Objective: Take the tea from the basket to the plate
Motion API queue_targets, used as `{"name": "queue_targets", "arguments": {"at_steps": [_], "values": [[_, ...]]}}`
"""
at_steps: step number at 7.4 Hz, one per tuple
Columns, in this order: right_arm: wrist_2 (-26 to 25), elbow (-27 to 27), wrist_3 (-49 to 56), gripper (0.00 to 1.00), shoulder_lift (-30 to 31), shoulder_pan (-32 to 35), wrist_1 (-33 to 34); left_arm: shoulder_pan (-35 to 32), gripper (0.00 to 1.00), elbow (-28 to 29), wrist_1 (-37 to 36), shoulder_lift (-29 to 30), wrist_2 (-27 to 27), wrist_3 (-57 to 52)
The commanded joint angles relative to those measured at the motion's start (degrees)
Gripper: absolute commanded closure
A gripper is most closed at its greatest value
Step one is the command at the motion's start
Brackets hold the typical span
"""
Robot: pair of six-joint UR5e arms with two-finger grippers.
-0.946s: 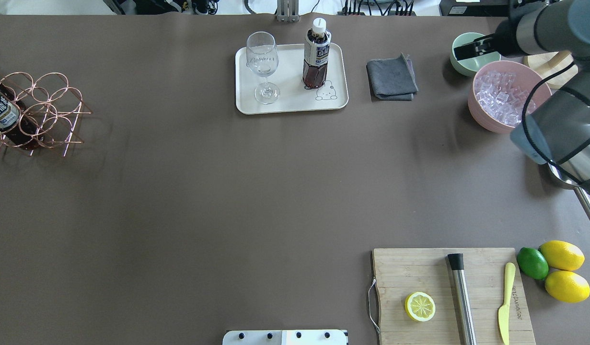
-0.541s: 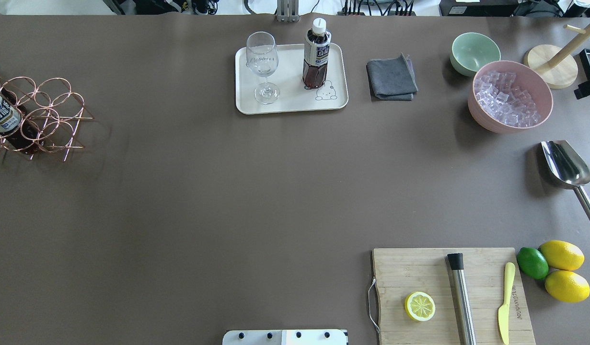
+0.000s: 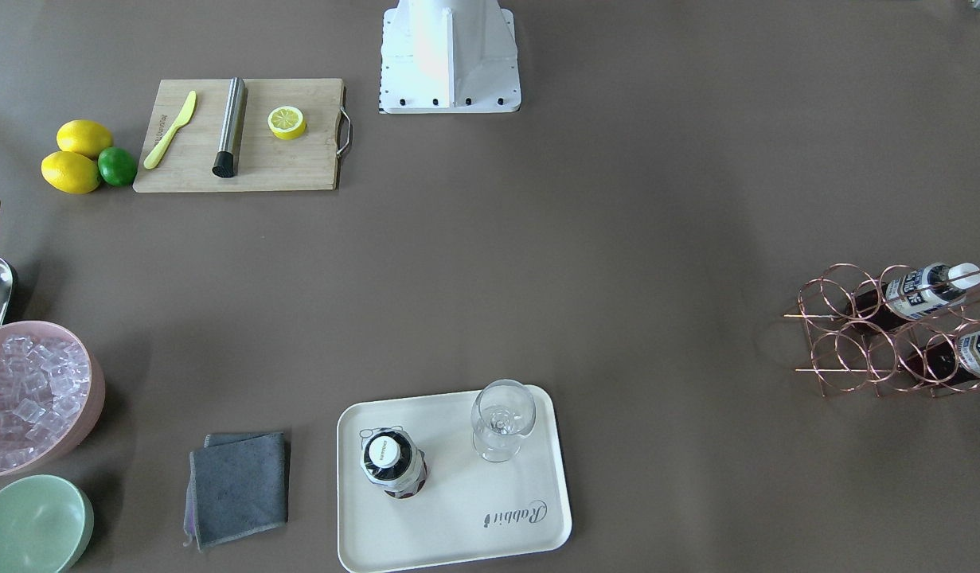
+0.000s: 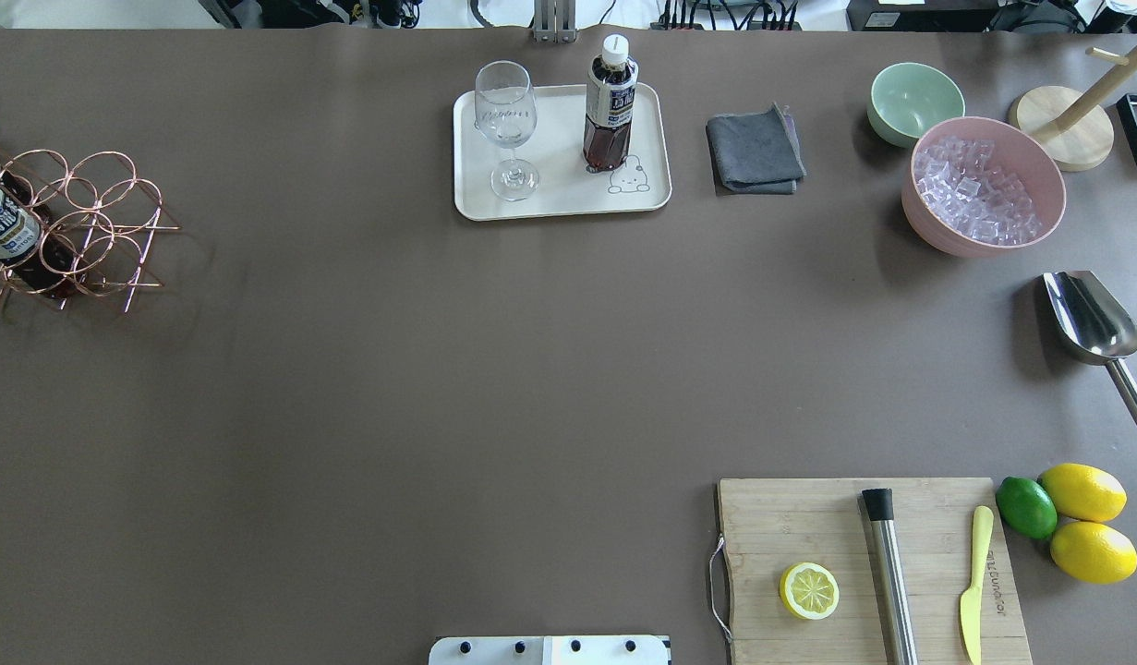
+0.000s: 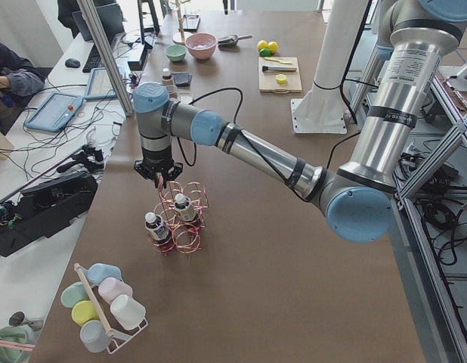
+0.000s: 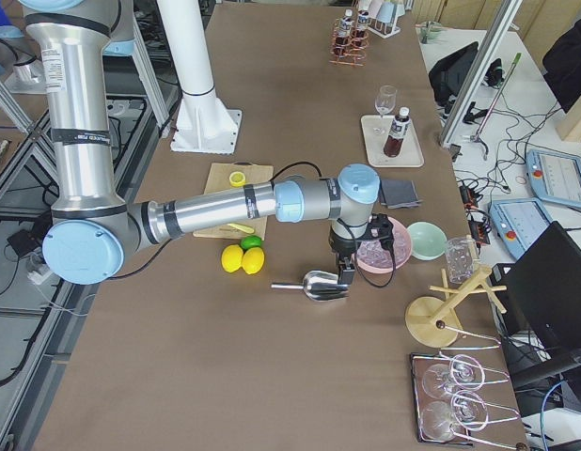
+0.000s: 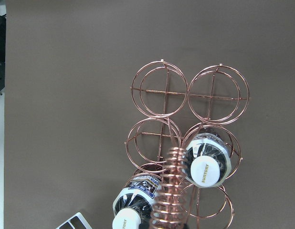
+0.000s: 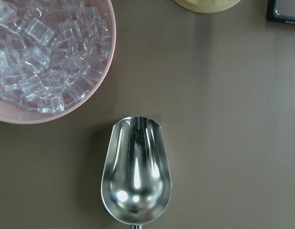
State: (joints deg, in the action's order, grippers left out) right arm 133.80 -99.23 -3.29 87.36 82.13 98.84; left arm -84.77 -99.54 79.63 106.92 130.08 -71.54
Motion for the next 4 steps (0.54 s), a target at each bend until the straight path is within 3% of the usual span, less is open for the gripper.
{"name": "queue_targets", "arguments": {"at_steps": [1, 4], "values": [[1.99, 1.93, -0.05, 0.0, 1.05, 0.66, 1.09, -0.57, 0.03, -0.48, -0.27, -0.75, 0.09, -0.09], [1.03, 3.52, 0.12, 0.0, 1.5, 5.02, 1.0, -0.66, 0.02, -1.71, -0.44, -1.89, -0.18, -0.18]]}}
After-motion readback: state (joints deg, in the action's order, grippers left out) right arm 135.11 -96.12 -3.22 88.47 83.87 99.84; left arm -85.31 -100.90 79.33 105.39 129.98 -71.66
